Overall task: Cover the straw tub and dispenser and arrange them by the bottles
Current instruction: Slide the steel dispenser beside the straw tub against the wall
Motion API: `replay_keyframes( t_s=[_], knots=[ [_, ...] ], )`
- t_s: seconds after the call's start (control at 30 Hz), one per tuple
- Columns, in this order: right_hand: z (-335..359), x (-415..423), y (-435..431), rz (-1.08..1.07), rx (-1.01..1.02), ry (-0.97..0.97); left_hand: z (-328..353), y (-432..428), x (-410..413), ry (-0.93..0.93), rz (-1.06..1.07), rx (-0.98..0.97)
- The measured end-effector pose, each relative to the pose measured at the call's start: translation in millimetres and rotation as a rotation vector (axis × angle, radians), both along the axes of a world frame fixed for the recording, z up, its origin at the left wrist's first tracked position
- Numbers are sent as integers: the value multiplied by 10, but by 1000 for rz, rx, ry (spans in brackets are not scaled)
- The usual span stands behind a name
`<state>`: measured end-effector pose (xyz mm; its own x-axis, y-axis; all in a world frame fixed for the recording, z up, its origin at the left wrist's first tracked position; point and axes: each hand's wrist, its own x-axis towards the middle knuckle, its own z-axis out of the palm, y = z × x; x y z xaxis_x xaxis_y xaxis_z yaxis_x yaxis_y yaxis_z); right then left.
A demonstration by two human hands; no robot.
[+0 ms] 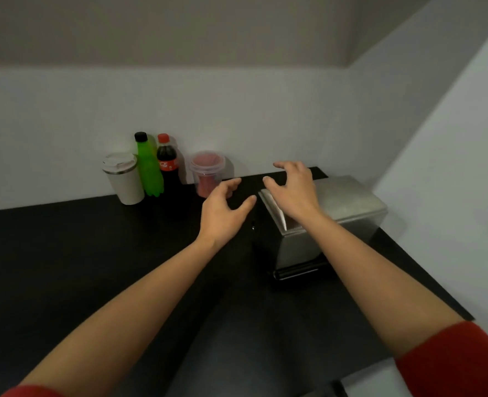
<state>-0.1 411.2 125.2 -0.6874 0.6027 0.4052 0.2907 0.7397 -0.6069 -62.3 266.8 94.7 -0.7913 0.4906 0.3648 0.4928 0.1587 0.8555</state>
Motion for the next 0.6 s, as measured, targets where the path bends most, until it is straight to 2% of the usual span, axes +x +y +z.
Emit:
replay_keyframes(
  t_s=[0.23,0.6],
  knots=[
    [-120,851,513,-7,1,73,-307,161,708,-112,-46,-39],
    [-531,1630,1153,-77,-178,59,-748,451,1269,-174,183,-68]
  ],
)
